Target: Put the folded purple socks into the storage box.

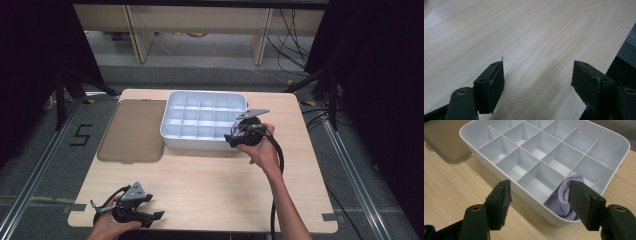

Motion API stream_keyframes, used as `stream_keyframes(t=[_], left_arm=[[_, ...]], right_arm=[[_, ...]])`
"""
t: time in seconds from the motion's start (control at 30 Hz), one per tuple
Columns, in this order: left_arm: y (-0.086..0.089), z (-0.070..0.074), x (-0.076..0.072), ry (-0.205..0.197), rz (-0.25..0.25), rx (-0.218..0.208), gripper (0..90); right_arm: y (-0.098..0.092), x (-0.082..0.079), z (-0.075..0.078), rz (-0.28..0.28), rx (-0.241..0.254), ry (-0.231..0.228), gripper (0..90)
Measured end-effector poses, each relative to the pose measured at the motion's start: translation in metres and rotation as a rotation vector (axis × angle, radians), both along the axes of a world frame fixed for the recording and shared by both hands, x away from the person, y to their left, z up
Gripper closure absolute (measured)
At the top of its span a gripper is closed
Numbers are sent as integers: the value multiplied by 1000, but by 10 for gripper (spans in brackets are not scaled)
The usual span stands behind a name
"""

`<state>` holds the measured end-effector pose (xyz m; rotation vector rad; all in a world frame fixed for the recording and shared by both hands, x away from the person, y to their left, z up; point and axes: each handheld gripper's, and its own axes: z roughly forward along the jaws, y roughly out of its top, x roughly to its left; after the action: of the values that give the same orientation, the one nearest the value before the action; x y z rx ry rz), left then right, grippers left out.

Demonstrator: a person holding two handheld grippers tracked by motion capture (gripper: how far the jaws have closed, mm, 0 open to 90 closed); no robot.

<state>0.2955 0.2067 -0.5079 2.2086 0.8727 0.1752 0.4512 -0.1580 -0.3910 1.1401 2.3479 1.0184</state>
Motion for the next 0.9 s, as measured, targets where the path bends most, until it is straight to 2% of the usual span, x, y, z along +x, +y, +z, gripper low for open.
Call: stream_keyframes(t=[0.03,0.07,0.13,0.17,0.23,0.33,0.4,0.5,0.53,0.63,0.73,0.77,0.83,0.87,0.9], left_arm=[[0,0,0,0,-1,0,255],[0,0,0,-1,0,0,255],[0,0,0,-1,1,-1,255],[0,0,0,-1,1,0,255],[0,0,0,-1,0,0,255],[-1,0,-1,3,13,-14,255],[0,0,0,-1,-1,1,255],[0,0,0,0,0,-2,255],[0,0,0,0,0,-2,255],[-1,0,-1,0,7,-13,255],[0,0,0,0,-4,2,255],[-1,0,-1,1,7,-13,255],[-1,0,-1,1,8,-13,251],[0,0,0,-6,5,2,251],[0,0,0,-5,2,1,250]], right_arm=[[0,0,0,0,0,0,358],[0,-1,-1,11,5,-19,358],[1,-5,-1,6,16,-9,353],[1,-5,-3,25,14,-30,347],[4,-10,-5,4,29,-21,338],[4,-12,-6,34,29,-33,333],[5,-15,-7,27,34,-26,328],[6,-17,-7,33,42,-28,318],[6,-18,-8,39,45,-45,318],[7,-21,-9,45,43,-47,314],[8,-24,-10,67,46,-51,310],[9,-27,-10,51,59,-36,309],[11,-29,-12,69,57,-42,302],[11,-29,-12,69,57,-42,302],[12,-31,-13,69,61,-35,301]])
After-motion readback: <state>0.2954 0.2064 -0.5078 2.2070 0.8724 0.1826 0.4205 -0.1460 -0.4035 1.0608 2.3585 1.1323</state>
